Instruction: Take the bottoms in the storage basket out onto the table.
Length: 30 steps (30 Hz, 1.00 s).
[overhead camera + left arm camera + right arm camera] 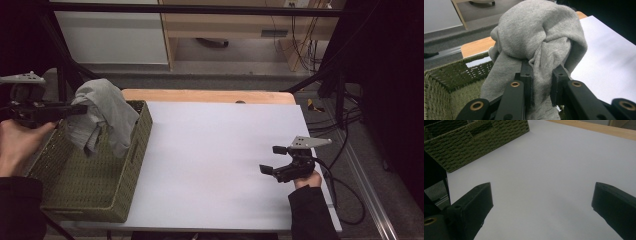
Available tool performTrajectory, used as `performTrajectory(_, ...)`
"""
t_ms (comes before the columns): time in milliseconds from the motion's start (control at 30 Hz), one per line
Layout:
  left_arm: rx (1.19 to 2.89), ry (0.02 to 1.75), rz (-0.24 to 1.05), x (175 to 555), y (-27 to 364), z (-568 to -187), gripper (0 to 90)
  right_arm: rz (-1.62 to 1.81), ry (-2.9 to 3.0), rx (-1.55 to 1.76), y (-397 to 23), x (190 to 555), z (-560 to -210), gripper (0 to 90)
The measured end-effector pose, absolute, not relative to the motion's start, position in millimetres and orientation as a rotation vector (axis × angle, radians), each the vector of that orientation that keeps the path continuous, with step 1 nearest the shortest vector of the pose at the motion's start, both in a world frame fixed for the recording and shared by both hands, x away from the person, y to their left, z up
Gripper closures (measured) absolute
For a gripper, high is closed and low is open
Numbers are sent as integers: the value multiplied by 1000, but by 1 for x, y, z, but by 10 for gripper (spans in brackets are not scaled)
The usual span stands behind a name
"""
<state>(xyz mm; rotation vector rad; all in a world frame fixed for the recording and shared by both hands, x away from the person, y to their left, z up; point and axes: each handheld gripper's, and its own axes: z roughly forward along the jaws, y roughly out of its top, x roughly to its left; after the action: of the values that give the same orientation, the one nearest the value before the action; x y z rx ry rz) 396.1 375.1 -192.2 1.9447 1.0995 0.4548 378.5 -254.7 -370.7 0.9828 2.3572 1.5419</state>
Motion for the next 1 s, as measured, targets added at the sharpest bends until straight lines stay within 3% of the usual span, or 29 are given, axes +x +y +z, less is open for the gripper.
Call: performTrajectory(1000, 1974, 976, 436, 390, 338, -168, 756, 1541, 2358, 981, -255, 379, -371, 40)
